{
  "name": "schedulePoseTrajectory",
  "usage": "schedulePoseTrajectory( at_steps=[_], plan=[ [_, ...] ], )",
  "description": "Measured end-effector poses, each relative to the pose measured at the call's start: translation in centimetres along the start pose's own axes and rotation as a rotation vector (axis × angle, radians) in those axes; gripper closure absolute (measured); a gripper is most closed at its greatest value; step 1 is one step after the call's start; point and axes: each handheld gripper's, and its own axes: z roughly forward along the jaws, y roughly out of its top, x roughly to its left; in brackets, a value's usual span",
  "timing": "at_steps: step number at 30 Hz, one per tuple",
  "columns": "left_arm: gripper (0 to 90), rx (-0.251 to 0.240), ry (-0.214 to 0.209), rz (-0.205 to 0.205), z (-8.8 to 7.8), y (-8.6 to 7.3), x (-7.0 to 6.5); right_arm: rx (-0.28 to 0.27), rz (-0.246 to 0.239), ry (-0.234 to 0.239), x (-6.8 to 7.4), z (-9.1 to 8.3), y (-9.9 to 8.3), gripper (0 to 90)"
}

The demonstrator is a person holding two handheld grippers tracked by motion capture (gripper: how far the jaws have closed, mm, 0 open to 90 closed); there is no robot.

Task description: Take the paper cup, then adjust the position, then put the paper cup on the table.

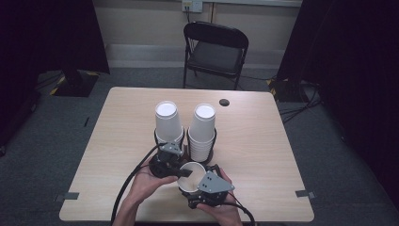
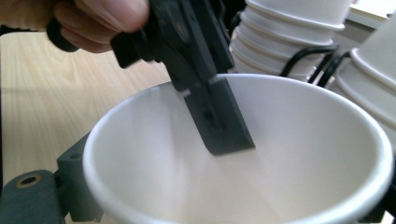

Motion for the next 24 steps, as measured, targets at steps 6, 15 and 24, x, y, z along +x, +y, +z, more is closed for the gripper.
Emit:
schedulePoseTrajectory(
  at_steps=[6,15,24],
  plan=[
    [69.5,-0.041,0.026,0.008,-0.1,-0.3,-0.3,0.020,0.025,-0.015,-0.3,-0.2,-0.5,9.4],
    [52.1,-0.226,0.115,0.036,-1.3,-1.7,-0.7,0.023,0.073,-0.047,-1.4,-0.8,-1.1,9.4],
    [38.3,-0.352,0.189,0.019,-2.3,-4.6,-0.3,0.031,0.125,-0.070,-2.5,-1.3,-1.5,9.4]
  ],
)
